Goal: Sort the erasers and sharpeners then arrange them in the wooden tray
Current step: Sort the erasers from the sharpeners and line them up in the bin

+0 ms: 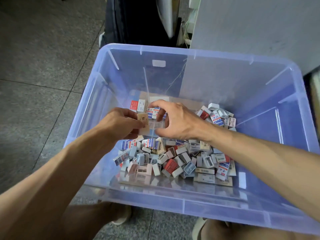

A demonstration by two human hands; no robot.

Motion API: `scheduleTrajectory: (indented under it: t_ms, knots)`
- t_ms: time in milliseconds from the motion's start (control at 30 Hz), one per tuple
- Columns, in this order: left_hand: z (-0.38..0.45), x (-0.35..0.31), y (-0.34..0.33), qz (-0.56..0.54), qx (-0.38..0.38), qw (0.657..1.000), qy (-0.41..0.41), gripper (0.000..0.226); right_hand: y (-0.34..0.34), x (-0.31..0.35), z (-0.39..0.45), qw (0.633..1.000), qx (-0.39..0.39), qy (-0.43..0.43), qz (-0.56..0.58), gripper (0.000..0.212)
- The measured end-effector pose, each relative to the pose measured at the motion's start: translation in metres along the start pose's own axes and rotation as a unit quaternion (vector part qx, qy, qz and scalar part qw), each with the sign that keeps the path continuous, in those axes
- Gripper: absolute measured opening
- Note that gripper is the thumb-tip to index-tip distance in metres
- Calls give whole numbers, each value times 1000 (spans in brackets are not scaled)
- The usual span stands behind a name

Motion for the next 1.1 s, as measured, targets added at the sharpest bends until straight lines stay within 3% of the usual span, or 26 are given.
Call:
scheduleTrajectory:
  t_ms: [100, 267, 367, 433, 500, 567, 667, 800, 933, 1100]
  knots:
    - [0, -5, -9, -15, 25, 999, -18, 14, -1, 9, -24, 1000, -9, 26, 1, 79]
    - [-3, -15, -33, -32, 85, 995, -51, 12, 8, 20, -38, 991, -98, 81, -52, 56]
    - [-1, -17, -38, -23, 107, 993, -54, 11, 10, 11, -35, 994, -82, 51, -53, 46]
    - [7, -15, -36, 75, 102, 990, -67, 13, 14, -6, -33, 996, -70, -2, -57, 49]
    - [21, -15, -38, 256, 101, 955, -107, 19, 21, -27, -32, 995, -61, -59, -59, 56]
    - [30, -10, -55, 382, 156, 900, -142, 36, 28, -42, -32, 992, -59, -96, -62, 59]
    - [36, 5, -84, 479, 242, 828, -162, 61, 34, -51, -30, 989, -70, -113, -68, 59]
    - [40, 15, -100, 547, 279, 774, -154, 60, 29, -56, -27, 988, -58, -118, -84, 59]
    - [45, 18, -92, 536, 283, 780, -153, 49, 18, -57, -24, 987, -50, -120, -99, 62]
    - [43, 10, -78, 537, 224, 802, -135, 36, 17, -53, -18, 988, -62, -112, -91, 62]
Point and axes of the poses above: each hand's wrist, its own z-axis towards the middle knuckle, its own y-axis out of the back of the hand, x = y × z, the point moved 9 cm from there along z, towards the middle knuckle, and after that the axes turned 4 degrees about x, right-handed, at the moved point
